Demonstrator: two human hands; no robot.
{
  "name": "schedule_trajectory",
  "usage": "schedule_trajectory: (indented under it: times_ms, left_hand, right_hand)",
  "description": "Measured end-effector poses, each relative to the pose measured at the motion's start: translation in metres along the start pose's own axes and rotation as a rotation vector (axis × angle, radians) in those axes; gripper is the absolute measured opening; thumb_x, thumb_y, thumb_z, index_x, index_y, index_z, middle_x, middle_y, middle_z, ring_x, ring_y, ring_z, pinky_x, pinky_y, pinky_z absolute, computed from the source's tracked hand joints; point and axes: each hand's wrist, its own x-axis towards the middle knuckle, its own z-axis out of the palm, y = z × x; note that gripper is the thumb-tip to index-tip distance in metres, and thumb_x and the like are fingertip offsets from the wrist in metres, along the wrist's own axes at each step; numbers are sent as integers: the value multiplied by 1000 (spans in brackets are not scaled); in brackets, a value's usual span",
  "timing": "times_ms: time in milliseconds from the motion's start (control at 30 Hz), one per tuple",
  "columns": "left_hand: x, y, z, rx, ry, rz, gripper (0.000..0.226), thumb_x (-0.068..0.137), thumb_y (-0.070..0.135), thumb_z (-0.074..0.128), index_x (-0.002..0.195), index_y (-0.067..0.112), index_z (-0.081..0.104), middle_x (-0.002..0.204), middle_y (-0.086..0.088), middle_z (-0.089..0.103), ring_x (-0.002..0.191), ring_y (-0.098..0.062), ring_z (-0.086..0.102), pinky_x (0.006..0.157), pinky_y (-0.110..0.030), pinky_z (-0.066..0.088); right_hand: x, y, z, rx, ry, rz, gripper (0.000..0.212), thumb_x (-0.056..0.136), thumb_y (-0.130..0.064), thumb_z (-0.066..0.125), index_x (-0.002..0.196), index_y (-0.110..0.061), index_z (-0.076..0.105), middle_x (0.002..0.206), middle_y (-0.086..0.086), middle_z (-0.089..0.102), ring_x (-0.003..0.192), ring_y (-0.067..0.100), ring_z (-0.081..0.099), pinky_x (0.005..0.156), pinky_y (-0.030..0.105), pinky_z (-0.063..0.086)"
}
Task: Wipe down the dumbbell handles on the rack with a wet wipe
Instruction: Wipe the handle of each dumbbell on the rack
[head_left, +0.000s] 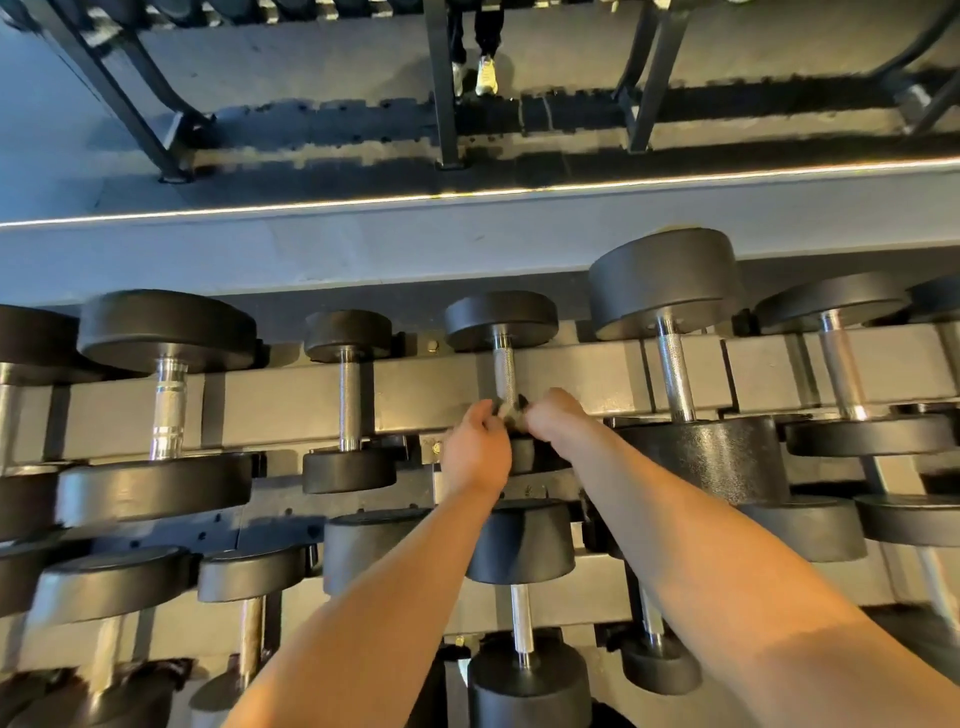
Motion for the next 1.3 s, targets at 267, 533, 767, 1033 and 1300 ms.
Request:
schedule_trajectory:
  times_ms: [267, 533, 767, 1033, 1300]
  left_hand:
    - [-1, -30, -5, -219, -59, -27, 40, 106, 23, 33, 138, 21, 56, 133, -4, 61, 125, -23, 53, 108, -39, 43]
    - [5, -34, -4, -179, -106, 13, 44, 103, 25, 31, 140, 23, 55, 138, -4, 60, 129, -25, 51, 112, -46, 39]
    - [8, -37, -5, -179, -138, 68, 45, 103, 28, 30, 141, 22, 53, 140, -3, 59, 132, -24, 49, 114, -46, 37]
    - [8, -30, -18, -161, -212, 74, 33, 105, 32, 34, 137, 39, 40, 116, -3, 65, 109, -29, 59, 94, -48, 51]
    - [35, -2, -29, -297, -275, 237, 27, 107, 32, 43, 129, 23, 55, 112, 10, 65, 96, 2, 63, 84, -22, 51]
  right_hand:
    - [-8, 9, 2, 144, 206, 42, 26, 86, -14, 76, 111, -8, 72, 113, 10, 71, 104, 28, 66, 87, 30, 53]
    - [-13, -8, 12, -33, -3, 71, 40, 81, -31, 80, 110, -7, 69, 102, 7, 69, 88, 21, 63, 67, 28, 46]
    - [-17, -20, 14, -123, 134, 75, 11, 96, -13, 63, 104, -5, 64, 101, 11, 62, 99, 28, 63, 86, 35, 54]
    - [-26, -5, 14, 113, 315, -55, 11, 88, -11, 72, 95, -18, 67, 90, -3, 63, 88, 15, 60, 79, 29, 51]
    - [-31, -10, 27, 255, 295, -358, 16, 94, -19, 66, 110, -23, 65, 96, -13, 66, 89, 1, 59, 79, 24, 49]
